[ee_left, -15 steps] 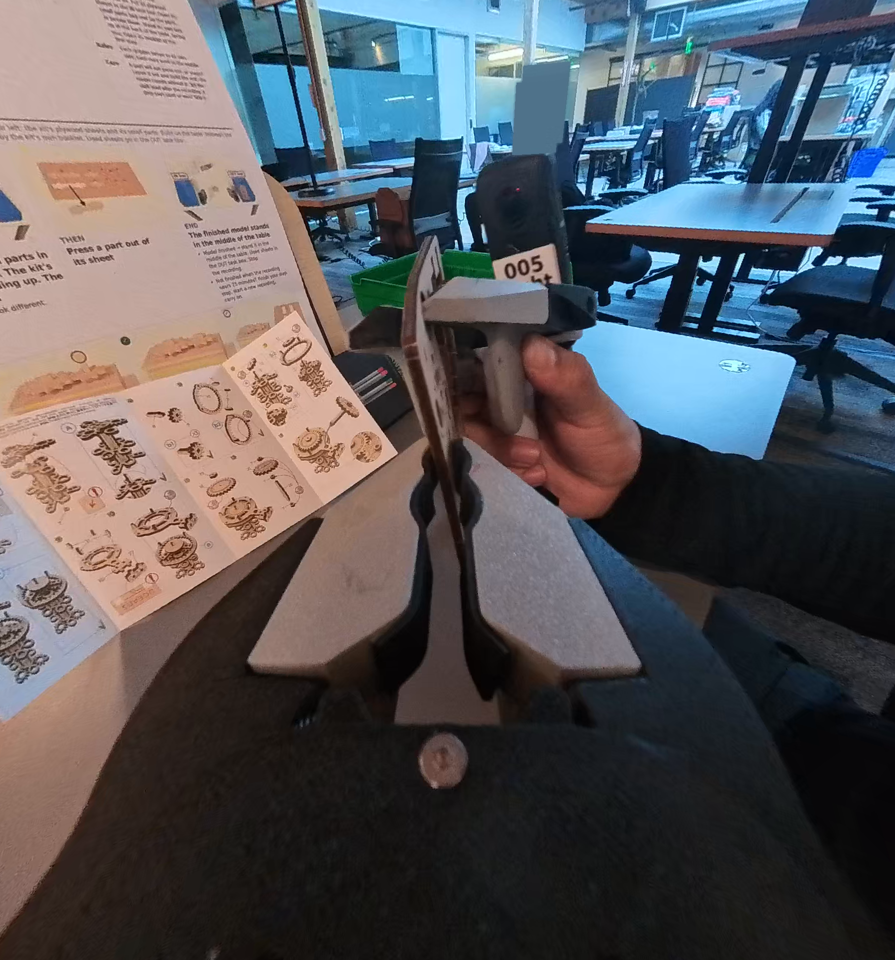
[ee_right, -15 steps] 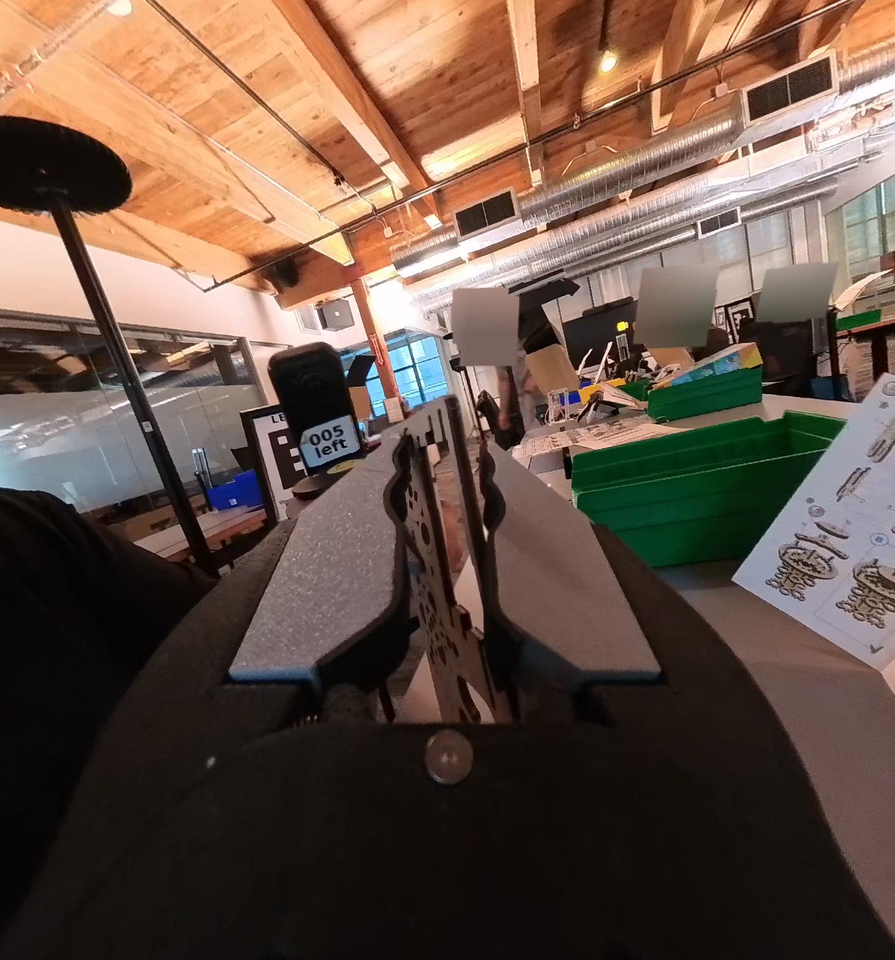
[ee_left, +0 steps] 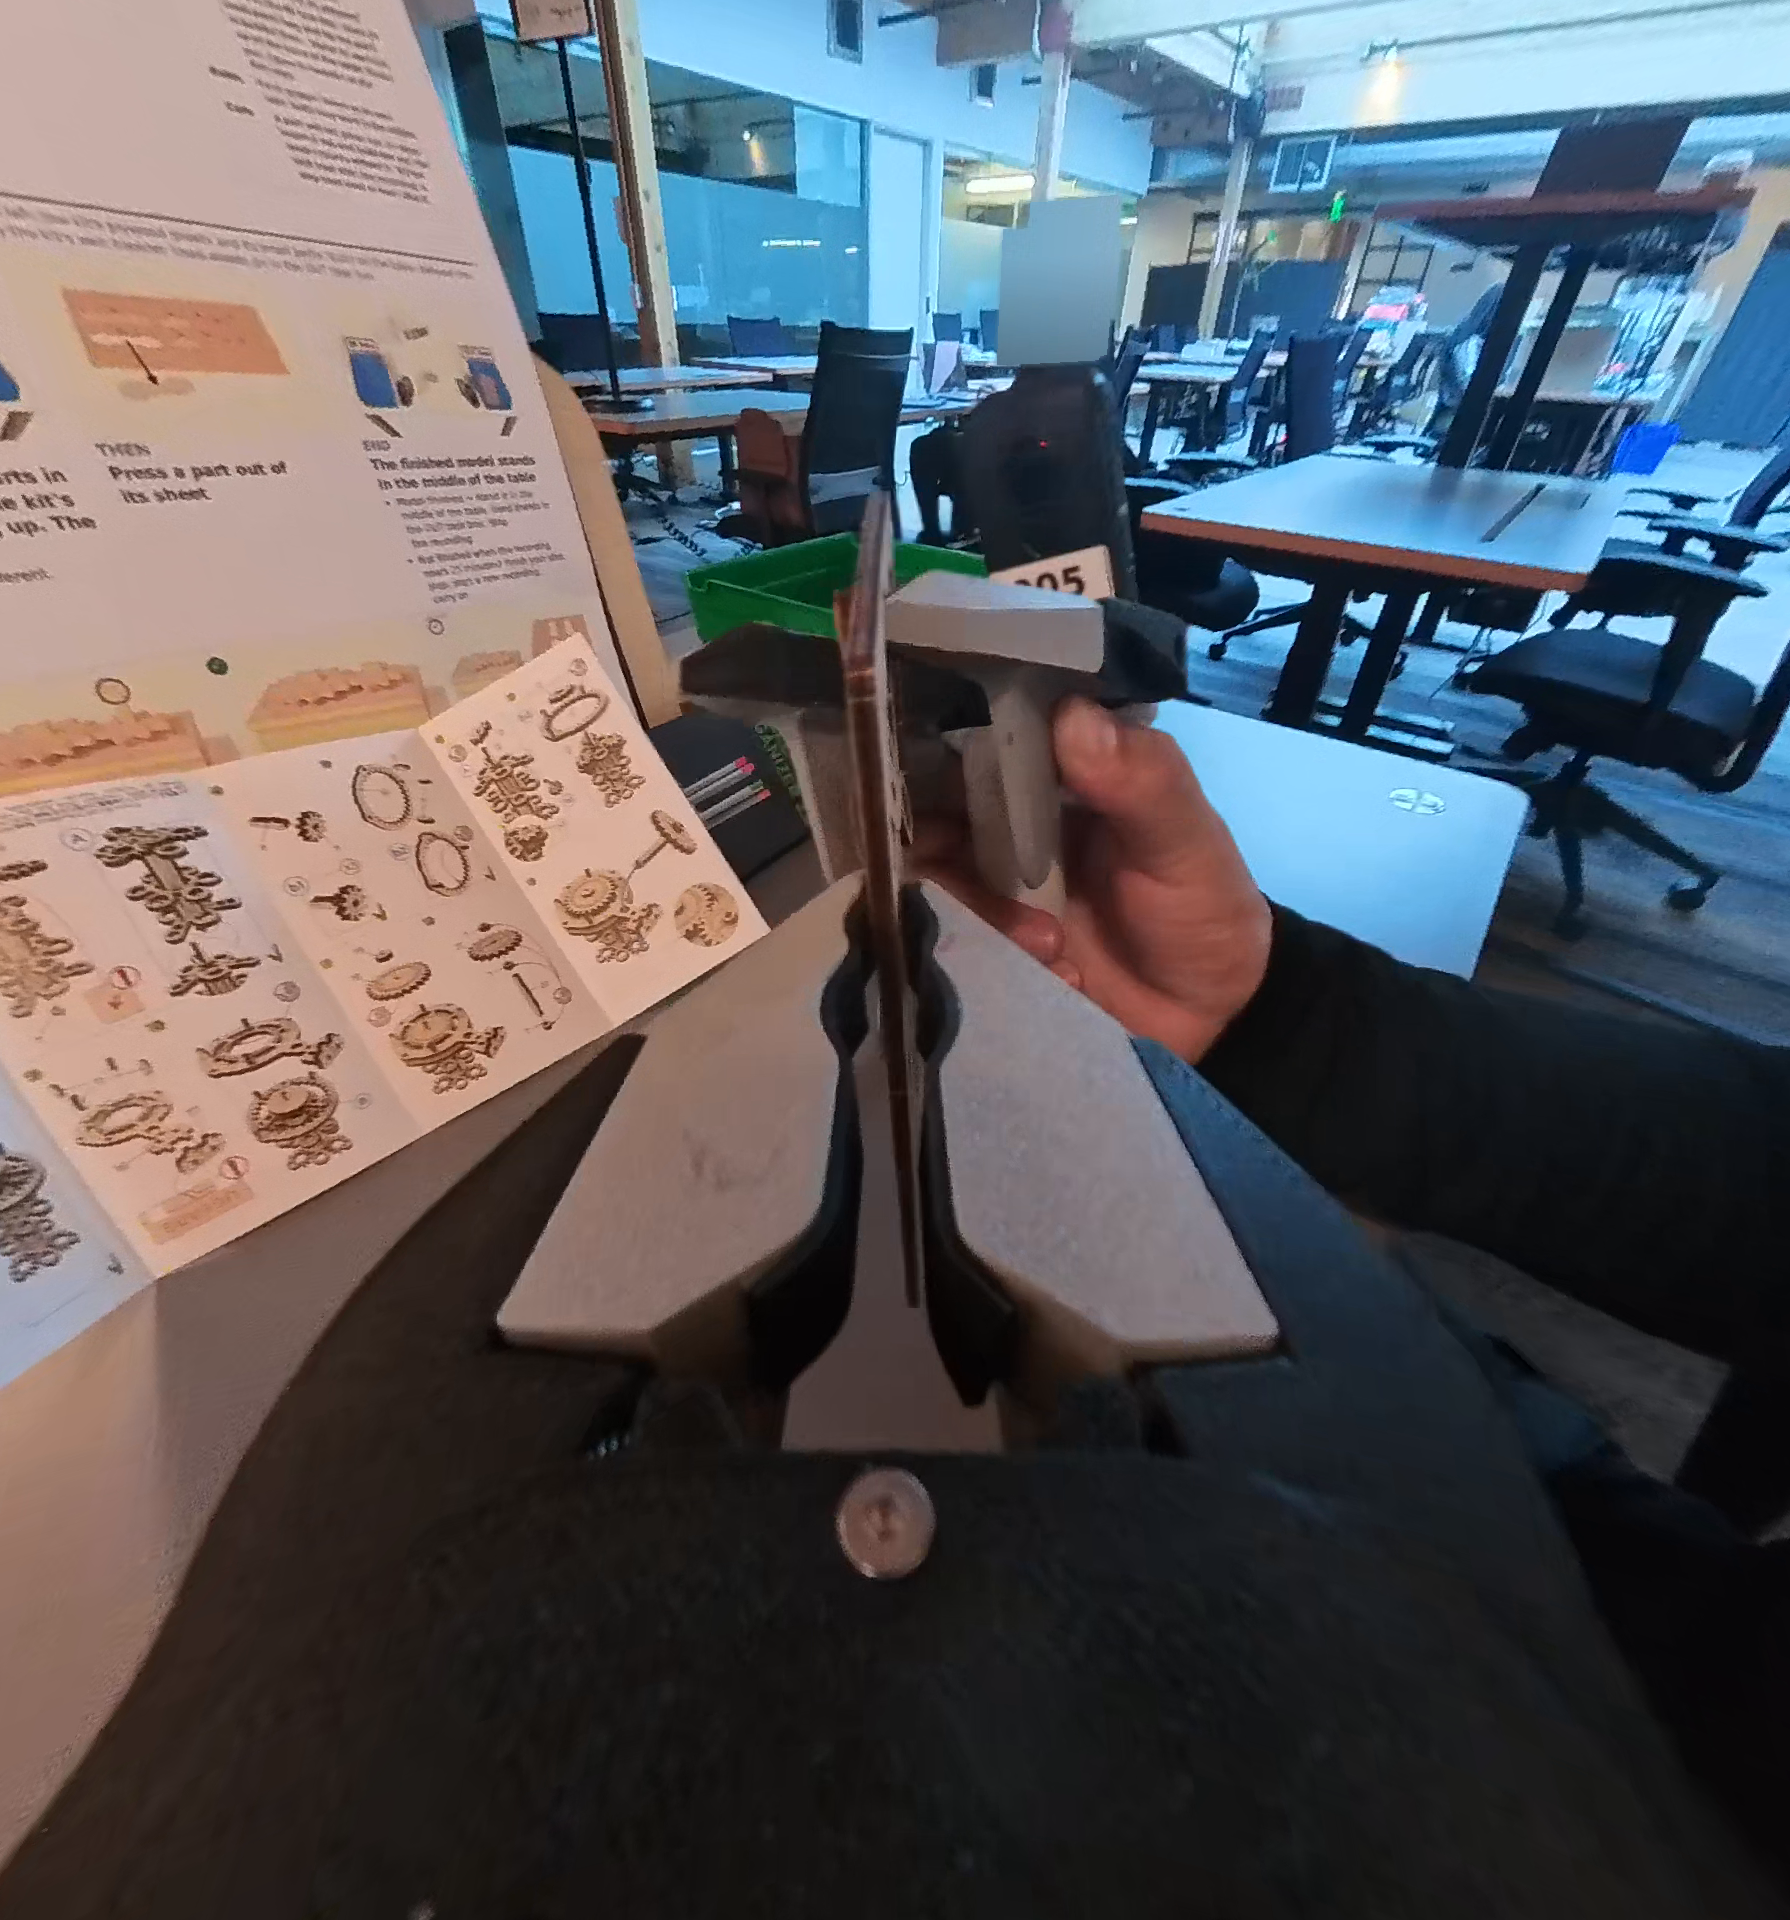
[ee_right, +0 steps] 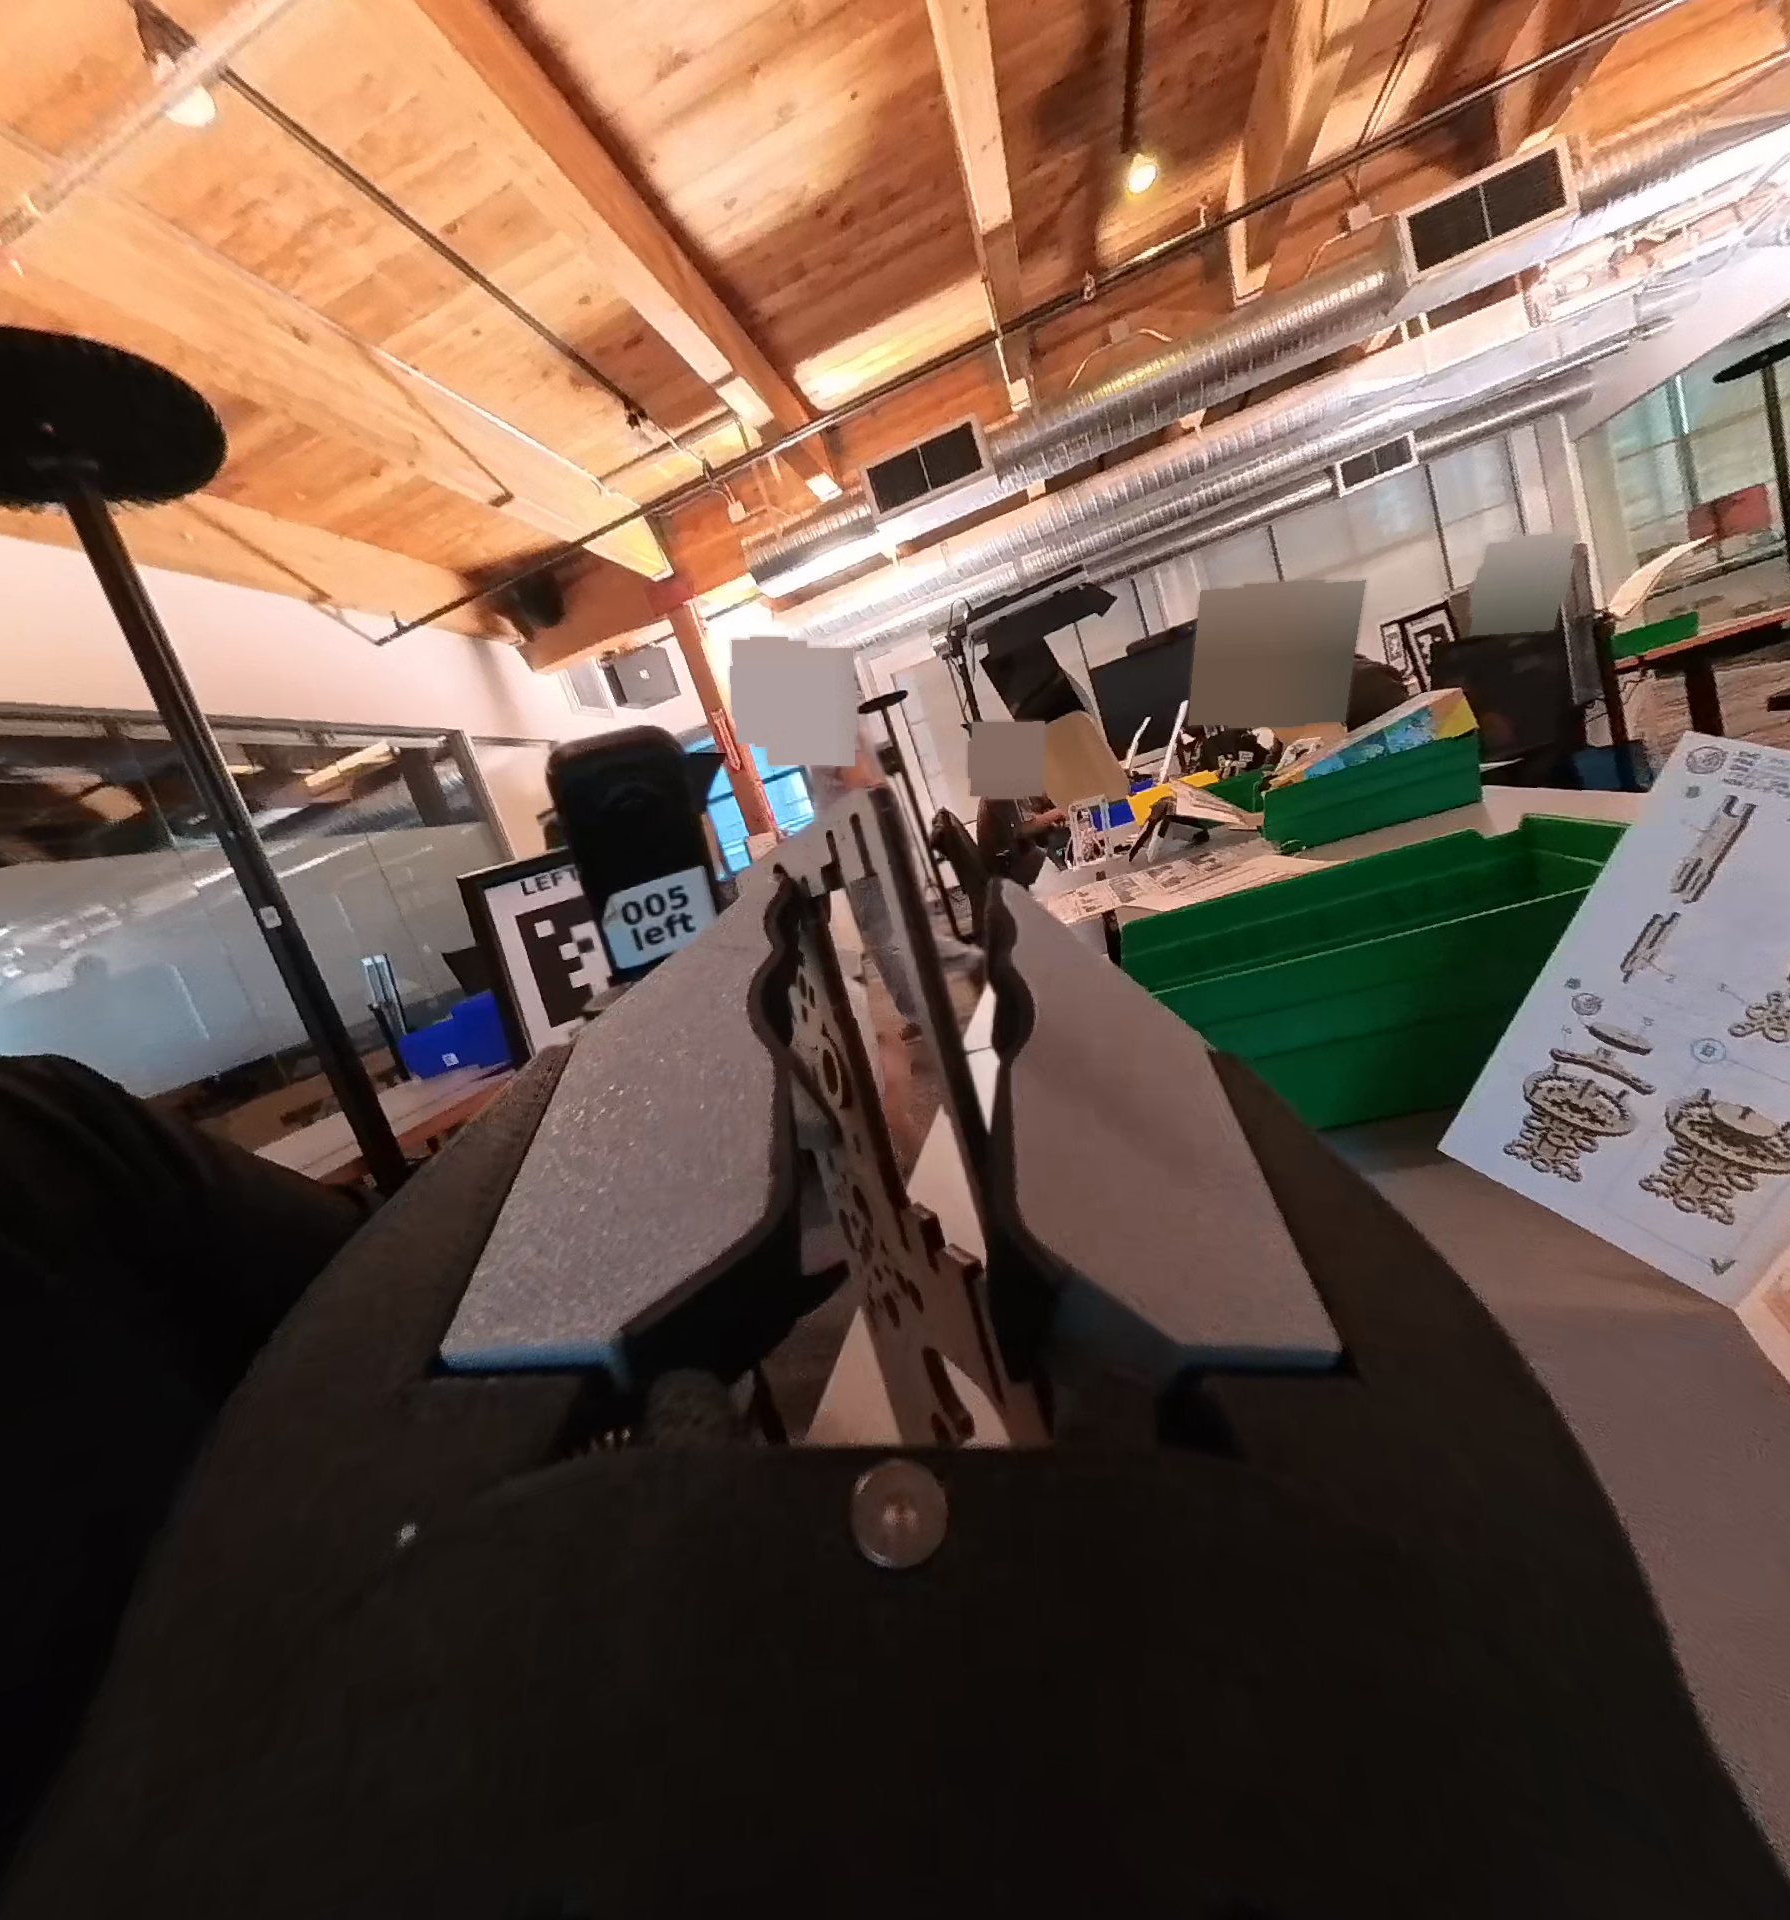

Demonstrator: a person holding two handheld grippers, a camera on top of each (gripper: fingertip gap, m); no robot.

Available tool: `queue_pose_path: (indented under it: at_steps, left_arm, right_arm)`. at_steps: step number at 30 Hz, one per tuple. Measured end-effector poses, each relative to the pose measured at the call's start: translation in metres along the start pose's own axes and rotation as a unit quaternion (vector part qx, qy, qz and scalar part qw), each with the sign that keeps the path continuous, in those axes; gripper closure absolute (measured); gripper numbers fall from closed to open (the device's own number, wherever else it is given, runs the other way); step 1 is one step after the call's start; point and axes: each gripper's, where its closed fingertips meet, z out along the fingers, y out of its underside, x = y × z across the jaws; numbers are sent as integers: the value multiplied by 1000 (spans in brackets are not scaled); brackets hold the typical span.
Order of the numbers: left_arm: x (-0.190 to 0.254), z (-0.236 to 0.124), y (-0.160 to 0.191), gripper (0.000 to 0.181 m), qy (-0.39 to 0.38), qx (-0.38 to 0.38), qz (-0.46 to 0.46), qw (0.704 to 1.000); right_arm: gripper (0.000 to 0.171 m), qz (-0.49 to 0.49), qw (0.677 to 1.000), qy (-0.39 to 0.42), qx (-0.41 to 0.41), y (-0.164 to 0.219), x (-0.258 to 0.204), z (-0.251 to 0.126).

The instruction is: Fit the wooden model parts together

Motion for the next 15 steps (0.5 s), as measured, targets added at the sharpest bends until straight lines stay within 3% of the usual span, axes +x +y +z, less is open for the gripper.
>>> queue_pose_path:
  at_steps: [11, 15]
  left_arm:
    - [-13, -17, -9, 180, 21, 32, -73, 997]
    - [-16, -24, -13, 180, 38, 52, -115, 991]
  right_arm:
    - [125, 6, 994, -1, -106, 25, 4, 0]
    - [129, -22, 994, 9, -110, 24, 5, 0]
